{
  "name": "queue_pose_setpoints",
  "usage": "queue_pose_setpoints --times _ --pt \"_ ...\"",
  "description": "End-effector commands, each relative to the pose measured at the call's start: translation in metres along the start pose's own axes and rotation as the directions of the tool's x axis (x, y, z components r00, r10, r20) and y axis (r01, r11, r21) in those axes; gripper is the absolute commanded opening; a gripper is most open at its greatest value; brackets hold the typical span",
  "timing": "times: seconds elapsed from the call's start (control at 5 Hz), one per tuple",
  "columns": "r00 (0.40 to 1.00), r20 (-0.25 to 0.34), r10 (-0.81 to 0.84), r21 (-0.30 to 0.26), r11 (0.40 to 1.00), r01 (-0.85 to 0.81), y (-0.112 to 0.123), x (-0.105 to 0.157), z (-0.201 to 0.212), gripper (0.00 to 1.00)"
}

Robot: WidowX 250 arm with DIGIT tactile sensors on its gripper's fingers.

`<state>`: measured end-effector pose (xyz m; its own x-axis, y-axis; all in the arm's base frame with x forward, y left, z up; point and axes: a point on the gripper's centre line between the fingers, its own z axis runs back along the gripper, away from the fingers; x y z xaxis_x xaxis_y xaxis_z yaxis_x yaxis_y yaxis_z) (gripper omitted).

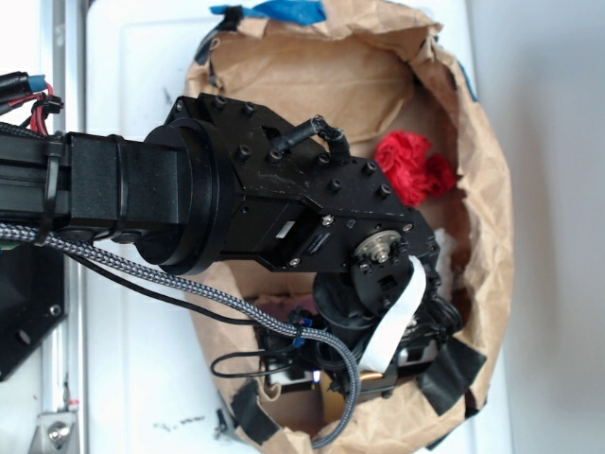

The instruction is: Grab the green sponge.

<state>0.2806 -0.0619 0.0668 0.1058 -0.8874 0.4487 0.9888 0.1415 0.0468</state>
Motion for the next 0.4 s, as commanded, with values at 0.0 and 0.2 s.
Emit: queue_pose_setpoints --times 0.0,0.2 --pt "0.991 -0.010 -0.132 0.038 0.990 0.132 -0.009 0.012 0.009 1.00" --pt "0.990 -0.008 -0.140 -0.043 0.989 0.140 -0.011 0.008 -0.002 1.00"
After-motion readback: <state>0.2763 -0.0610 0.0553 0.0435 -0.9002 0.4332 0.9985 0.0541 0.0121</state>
